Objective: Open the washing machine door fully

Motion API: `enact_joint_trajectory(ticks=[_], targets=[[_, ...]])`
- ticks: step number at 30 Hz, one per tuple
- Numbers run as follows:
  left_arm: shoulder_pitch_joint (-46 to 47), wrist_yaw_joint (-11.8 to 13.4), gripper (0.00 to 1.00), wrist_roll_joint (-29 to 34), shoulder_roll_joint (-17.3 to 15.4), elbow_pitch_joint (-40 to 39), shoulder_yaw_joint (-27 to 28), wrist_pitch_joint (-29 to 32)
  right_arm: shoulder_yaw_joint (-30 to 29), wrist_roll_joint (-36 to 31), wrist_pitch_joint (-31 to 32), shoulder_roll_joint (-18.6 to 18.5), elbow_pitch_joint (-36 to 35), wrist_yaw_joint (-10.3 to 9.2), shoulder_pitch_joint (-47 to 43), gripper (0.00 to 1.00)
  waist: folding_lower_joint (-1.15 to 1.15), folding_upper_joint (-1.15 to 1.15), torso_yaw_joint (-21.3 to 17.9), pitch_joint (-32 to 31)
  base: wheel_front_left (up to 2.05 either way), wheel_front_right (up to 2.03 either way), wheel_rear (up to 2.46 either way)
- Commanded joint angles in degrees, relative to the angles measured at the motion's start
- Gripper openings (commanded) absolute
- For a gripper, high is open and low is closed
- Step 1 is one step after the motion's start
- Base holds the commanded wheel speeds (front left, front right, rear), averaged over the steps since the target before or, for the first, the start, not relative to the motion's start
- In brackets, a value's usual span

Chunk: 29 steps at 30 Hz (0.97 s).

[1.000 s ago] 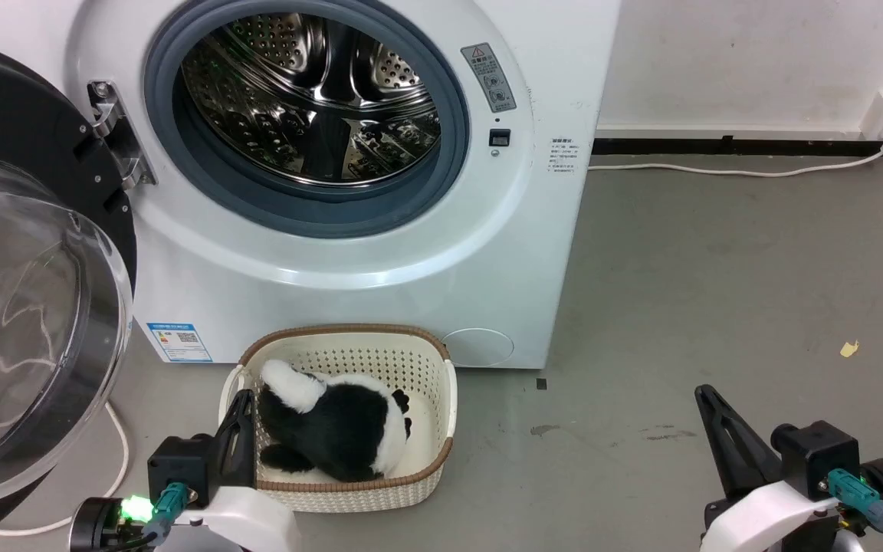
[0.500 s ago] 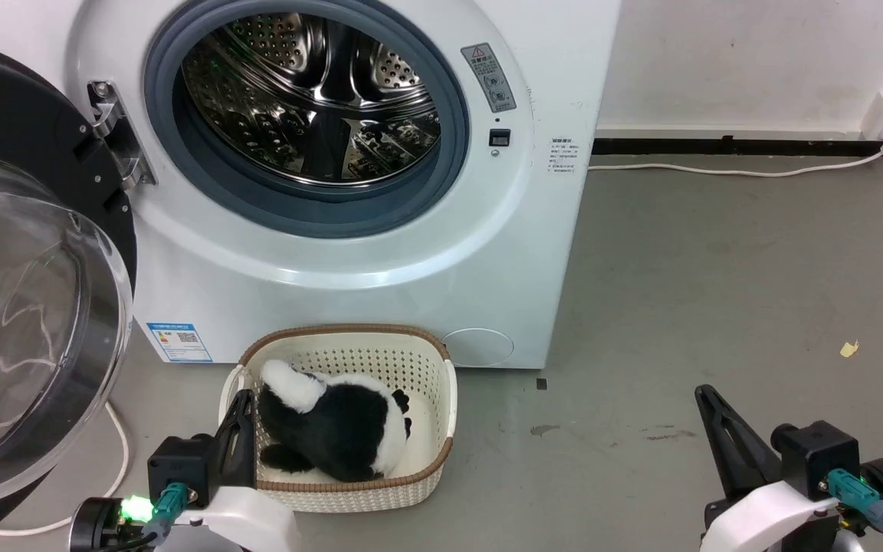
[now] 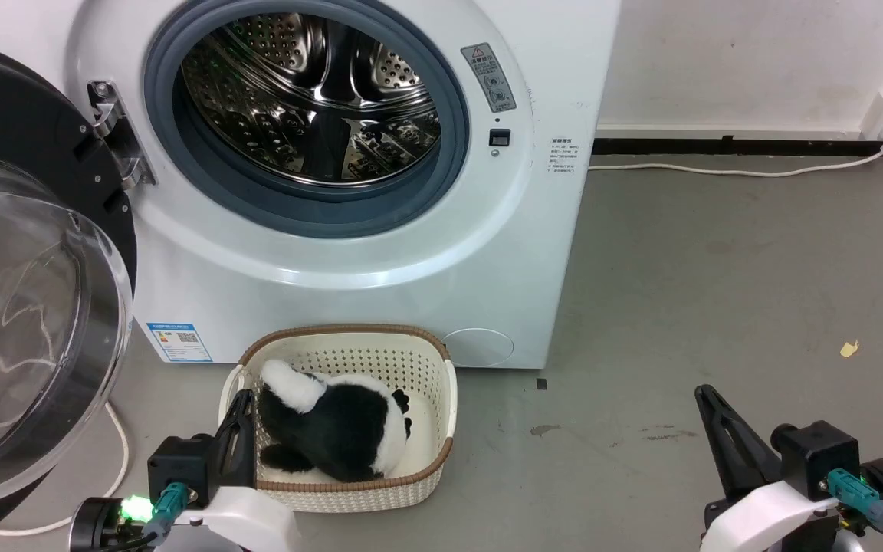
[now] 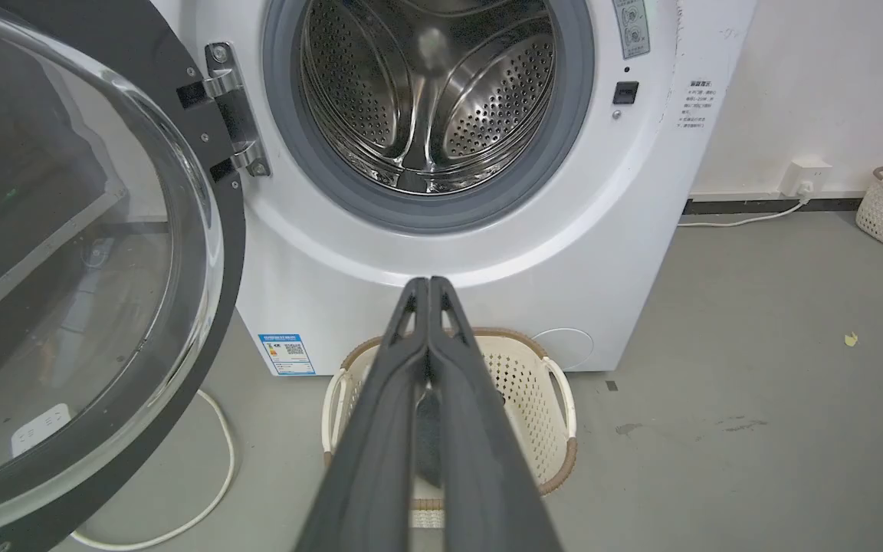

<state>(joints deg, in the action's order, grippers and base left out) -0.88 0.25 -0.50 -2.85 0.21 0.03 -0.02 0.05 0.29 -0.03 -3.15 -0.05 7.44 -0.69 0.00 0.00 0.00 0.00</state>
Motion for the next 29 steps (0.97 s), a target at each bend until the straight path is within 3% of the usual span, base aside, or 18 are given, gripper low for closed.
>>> enact_joint_trajectory(ticks=[1,29], targets=[[0.88,-0.25,0.0,0.5,-0.03,-0.21,-0.03,0.02,-0.05,-0.29,0.03,0.27,0.05,0.05,0.69,0.0,0.0,0.0,0.0,0.0,0.0,0.0,0.0],[0.88,-0.25,0.0,0.5,-0.03,-0.21,-0.03,0.02,-0.05,-0.29,0.03,0.27,0.05,0.05,0.69,0.0,0.0,0.0,0.0,0.0,0.0,0.0,0.0]])
